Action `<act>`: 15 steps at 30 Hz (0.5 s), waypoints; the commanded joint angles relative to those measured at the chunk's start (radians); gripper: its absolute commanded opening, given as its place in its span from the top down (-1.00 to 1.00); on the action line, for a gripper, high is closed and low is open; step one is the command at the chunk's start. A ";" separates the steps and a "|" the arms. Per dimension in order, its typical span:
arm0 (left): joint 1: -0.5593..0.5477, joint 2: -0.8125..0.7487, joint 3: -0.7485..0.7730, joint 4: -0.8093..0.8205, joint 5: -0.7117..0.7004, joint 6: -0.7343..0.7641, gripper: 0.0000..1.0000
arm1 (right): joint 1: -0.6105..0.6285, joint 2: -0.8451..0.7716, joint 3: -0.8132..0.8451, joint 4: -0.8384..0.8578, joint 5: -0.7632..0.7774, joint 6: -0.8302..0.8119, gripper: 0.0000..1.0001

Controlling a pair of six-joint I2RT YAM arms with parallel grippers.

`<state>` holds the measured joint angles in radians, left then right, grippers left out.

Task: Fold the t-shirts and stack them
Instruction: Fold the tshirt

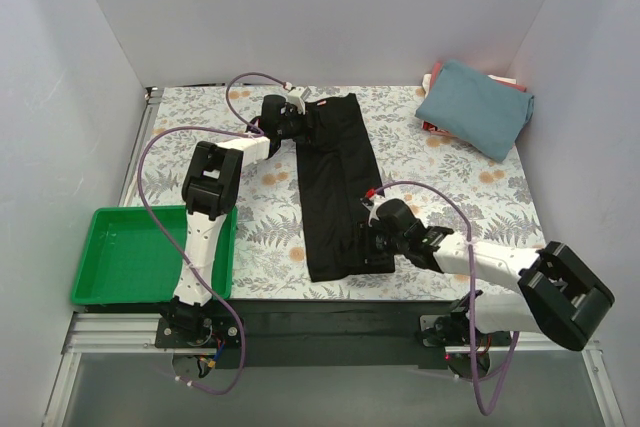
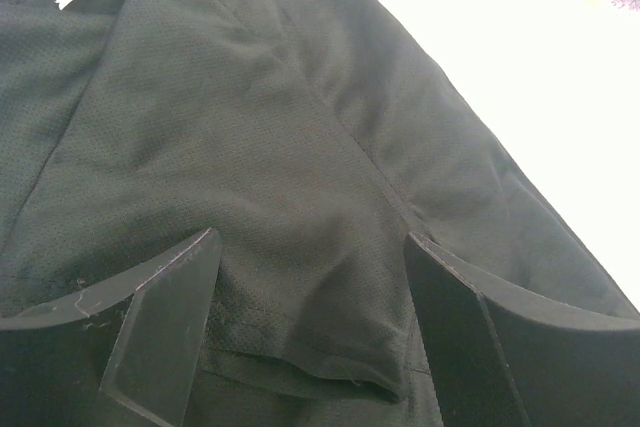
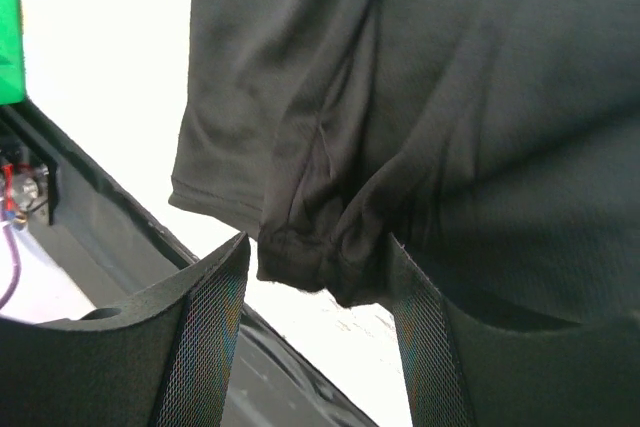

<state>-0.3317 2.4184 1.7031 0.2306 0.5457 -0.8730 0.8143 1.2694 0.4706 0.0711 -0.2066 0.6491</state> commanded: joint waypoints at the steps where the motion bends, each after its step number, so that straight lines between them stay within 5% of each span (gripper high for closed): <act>1: -0.009 -0.053 0.021 -0.048 -0.023 -0.009 -0.47 | 0.008 -0.082 0.059 -0.131 0.091 -0.043 -0.27; 15: -0.047 -0.405 -0.212 0.082 -0.210 -0.052 -0.49 | 0.005 -0.258 0.097 -0.484 0.398 -0.049 -0.33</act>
<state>-0.3702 2.1994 1.5394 0.2424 0.4118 -0.9054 0.8146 1.0260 0.5480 -0.3019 0.0952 0.5980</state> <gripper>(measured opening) 0.743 0.665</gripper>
